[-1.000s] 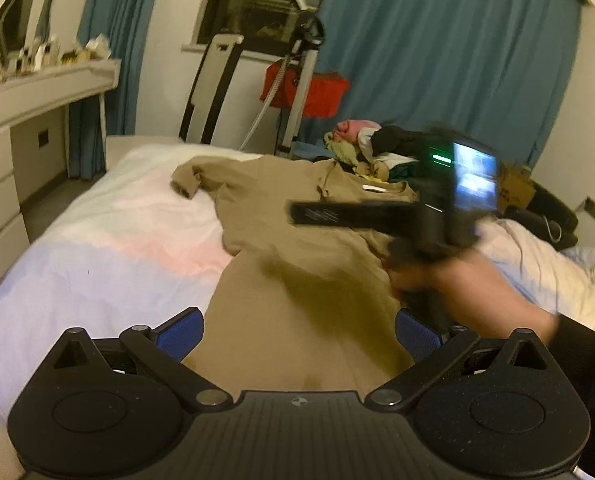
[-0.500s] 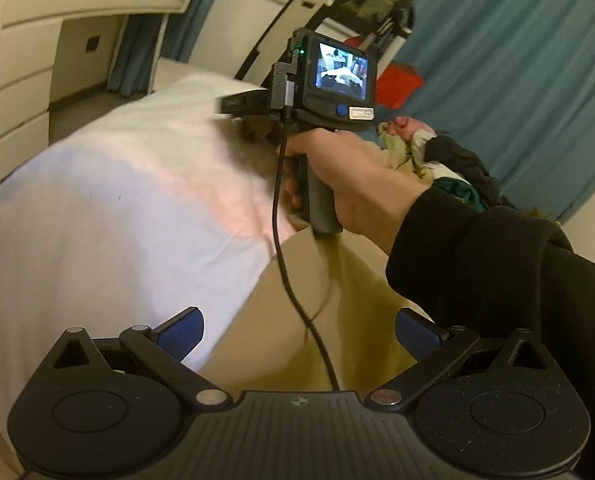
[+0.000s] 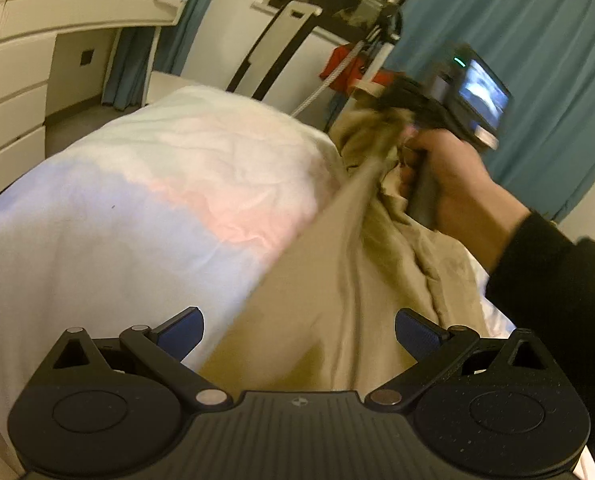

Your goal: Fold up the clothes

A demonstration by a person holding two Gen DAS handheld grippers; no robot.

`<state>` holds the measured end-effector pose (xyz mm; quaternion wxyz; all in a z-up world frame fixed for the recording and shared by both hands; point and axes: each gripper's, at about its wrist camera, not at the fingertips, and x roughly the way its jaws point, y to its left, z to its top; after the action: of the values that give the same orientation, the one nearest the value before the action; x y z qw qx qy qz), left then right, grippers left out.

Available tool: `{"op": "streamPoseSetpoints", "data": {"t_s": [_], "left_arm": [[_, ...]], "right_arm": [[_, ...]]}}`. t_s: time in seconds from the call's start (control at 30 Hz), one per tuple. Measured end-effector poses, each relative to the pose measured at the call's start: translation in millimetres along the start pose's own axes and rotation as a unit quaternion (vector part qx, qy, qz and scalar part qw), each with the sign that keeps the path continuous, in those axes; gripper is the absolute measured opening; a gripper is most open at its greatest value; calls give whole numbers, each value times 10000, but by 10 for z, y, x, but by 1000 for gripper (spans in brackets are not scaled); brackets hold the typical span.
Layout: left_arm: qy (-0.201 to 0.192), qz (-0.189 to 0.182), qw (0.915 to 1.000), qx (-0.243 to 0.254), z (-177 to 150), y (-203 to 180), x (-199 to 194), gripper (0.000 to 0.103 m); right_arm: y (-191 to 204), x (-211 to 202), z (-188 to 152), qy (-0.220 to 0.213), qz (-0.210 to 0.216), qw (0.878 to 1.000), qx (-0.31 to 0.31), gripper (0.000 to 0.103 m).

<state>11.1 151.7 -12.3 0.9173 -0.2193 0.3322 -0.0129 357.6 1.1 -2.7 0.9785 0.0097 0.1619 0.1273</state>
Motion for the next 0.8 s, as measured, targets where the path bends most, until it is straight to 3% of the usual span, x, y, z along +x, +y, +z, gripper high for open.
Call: {"op": "streamPoseSetpoints", "data": {"t_s": [0.13, 0.33, 0.5, 0.57, 0.63, 0.67, 0.7, 0.8], "left_arm": [[-156, -100, 9995, 258, -38, -136, -45, 103], [-51, -113, 9983, 572, -102, -299, 166, 103], [150, 34, 9976, 676, -117, -395, 429, 103], [190, 49, 9972, 717, -97, -409, 500, 103], [165, 66, 9962, 848, -104, -466, 532, 103], [147, 73, 9956, 917, -109, -493, 542, 103], [127, 76, 9950, 986, -112, -517, 551, 103], [114, 17, 9936, 1126, -133, -571, 533, 103]], "right_arm": [[-802, -262, -104, -369, -606, 9961, 524, 13], [-1642, -215, -561, -209, -1415, 9845, 1016, 13], [-1888, 50, -858, 313, -1231, 9853, 1143, 15], [-1958, 118, -888, 566, -977, 9844, 1353, 32], [-2004, 67, -862, 632, -758, 9840, 1485, 86], [-1992, -15, -839, 592, -648, 9850, 1489, 95], [-1977, -103, -812, 550, -545, 9859, 1486, 98], [-1870, -466, -650, 465, -330, 9889, 1374, 98]]}}
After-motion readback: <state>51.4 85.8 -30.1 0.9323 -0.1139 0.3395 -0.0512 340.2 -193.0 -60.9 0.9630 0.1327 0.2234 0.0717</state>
